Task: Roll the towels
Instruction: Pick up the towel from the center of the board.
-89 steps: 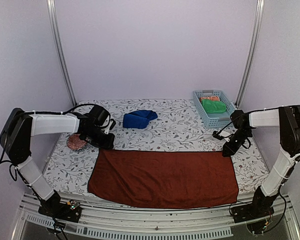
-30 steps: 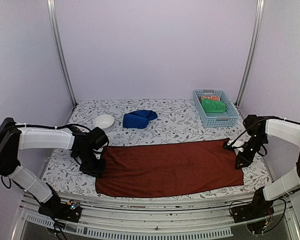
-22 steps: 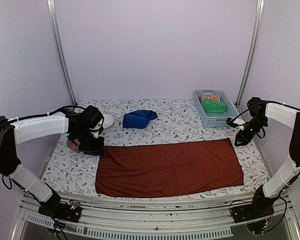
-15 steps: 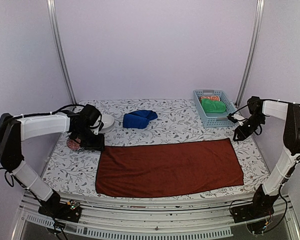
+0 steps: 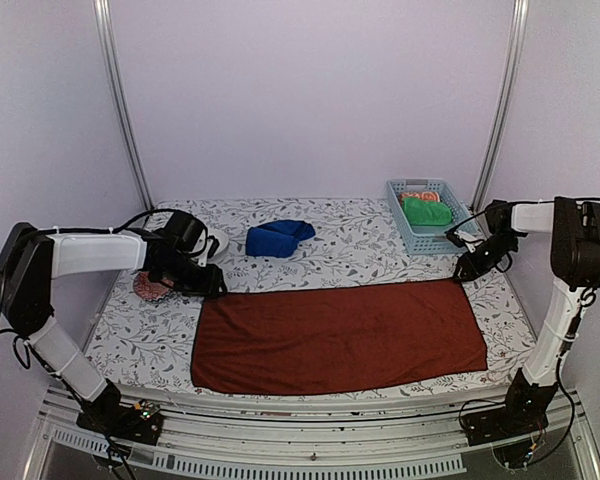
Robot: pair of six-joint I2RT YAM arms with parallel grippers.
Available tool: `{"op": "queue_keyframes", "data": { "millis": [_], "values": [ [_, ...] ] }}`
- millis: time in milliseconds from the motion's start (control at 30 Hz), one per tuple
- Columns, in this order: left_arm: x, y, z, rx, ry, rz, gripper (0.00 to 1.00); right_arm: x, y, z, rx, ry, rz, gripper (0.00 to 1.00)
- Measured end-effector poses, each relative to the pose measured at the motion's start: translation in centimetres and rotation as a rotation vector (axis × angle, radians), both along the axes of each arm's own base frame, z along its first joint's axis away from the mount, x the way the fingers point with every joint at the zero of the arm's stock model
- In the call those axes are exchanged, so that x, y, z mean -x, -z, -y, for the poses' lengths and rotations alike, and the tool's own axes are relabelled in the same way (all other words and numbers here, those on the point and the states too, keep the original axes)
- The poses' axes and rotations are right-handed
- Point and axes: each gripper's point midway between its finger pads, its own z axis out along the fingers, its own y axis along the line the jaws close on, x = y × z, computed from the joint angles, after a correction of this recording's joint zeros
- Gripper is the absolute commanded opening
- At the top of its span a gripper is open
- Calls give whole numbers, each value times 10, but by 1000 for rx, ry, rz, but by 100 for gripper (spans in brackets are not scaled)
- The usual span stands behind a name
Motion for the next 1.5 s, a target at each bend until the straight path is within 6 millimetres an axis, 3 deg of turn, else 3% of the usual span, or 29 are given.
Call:
{"op": "queue_keyframes", "data": {
  "millis": [167, 300, 433, 567, 833, 1100, 1200, 1333, 1500],
  "values": [
    [-2, 0, 1, 3, 2, 10, 50, -2, 8, 0, -2, 3, -8, 27],
    [-2, 1, -1, 0, 0, 12, 51, -6, 10, 0, -2, 4, 5, 9],
    [-3, 4, -4, 2, -6, 19, 68, -8, 13, 0, -7, 0, 8, 4],
    [-6, 7, -5, 27, -14, 27, 68, -13, 15, 4, 6, 13, 20, 4],
    [-24, 3, -18, 97, -87, 68, 51, -31, 16, 20, 40, 77, 55, 5],
    [-33, 30, -35, 149, -162, 9, 39, -35, 21, 23, 52, 91, 60, 5],
    [-33, 46, -33, 155, -164, -33, 39, -36, 21, 23, 51, 93, 60, 6],
    [-43, 45, -28, 188, -159, -31, 37, -36, 21, 23, 51, 93, 61, 6],
    [-47, 47, -22, 223, -147, -36, 26, -36, 21, 23, 51, 93, 62, 6]
  ]
}}
